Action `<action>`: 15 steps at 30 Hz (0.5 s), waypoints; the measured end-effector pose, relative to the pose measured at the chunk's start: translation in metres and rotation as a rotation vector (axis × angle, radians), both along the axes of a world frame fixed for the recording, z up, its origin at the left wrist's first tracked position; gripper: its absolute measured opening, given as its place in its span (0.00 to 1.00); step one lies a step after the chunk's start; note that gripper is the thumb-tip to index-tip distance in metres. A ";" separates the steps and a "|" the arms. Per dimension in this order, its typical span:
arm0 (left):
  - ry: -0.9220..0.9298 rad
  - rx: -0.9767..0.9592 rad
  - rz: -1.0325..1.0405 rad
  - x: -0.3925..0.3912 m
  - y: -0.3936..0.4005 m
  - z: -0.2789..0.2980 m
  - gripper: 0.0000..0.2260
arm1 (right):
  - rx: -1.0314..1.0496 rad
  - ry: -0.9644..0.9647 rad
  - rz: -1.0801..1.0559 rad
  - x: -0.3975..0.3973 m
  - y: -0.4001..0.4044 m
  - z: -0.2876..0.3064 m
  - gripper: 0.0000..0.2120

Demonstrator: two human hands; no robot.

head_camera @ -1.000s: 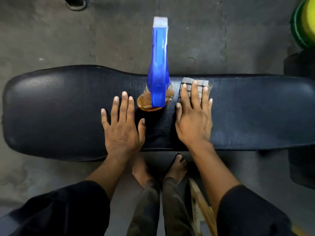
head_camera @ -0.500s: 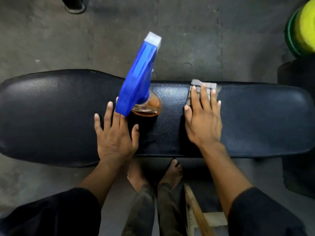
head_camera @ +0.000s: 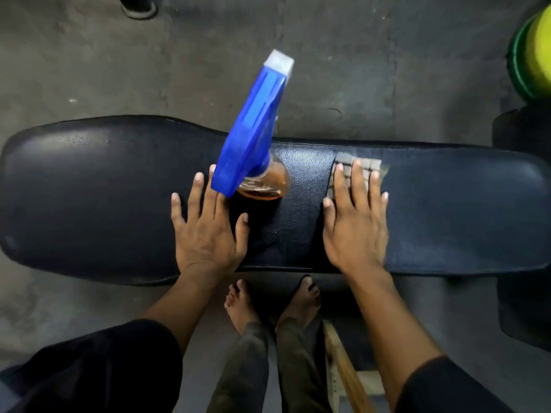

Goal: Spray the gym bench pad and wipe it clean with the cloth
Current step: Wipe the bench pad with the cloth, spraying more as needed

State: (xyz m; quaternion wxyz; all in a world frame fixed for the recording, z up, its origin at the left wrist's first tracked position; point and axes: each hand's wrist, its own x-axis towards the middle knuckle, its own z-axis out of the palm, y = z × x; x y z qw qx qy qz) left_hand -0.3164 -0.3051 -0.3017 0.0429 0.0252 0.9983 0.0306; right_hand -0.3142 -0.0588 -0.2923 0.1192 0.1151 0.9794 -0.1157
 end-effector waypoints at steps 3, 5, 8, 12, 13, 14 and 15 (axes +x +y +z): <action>0.012 0.005 0.000 0.000 -0.001 -0.003 0.34 | -0.008 -0.007 -0.002 -0.014 -0.024 -0.002 0.31; 0.021 0.003 -0.001 0.002 -0.002 -0.005 0.34 | -0.006 -0.014 0.052 0.004 -0.042 0.001 0.32; 0.040 0.003 0.010 0.004 -0.003 -0.007 0.34 | -0.016 -0.029 0.118 0.056 -0.061 0.008 0.33; 0.041 0.015 0.000 0.003 -0.004 -0.012 0.35 | 0.041 -0.068 0.022 0.083 -0.071 0.008 0.33; 0.040 0.018 -0.003 0.004 -0.005 -0.014 0.35 | 0.048 -0.070 -0.032 0.080 -0.080 0.007 0.33; 0.040 0.026 -0.004 0.004 -0.007 -0.016 0.34 | 0.045 -0.071 -0.085 0.077 -0.091 0.006 0.34; 0.043 0.036 -0.004 0.005 -0.007 -0.017 0.34 | 0.030 -0.075 -0.121 0.074 -0.102 0.007 0.34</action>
